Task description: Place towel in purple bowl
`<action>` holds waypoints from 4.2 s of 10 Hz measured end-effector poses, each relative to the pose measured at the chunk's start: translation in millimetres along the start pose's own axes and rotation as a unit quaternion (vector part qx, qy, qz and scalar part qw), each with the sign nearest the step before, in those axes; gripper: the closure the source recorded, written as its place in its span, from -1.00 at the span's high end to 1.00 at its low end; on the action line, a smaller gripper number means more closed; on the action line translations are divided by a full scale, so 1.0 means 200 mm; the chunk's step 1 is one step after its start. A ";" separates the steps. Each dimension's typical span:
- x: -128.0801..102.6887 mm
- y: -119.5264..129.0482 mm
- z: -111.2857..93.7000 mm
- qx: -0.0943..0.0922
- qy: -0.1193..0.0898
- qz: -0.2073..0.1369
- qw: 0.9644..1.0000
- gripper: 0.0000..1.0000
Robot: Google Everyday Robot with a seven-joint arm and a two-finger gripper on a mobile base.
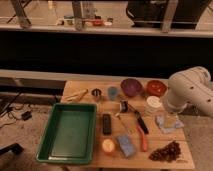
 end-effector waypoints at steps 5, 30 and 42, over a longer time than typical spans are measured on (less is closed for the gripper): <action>0.00 0.00 0.00 0.000 0.000 0.000 1.000 0.60; 0.33 -0.17 0.13 -0.031 -0.077 0.120 0.989 0.60; 0.27 -0.15 0.19 -0.048 -0.082 0.126 0.987 0.60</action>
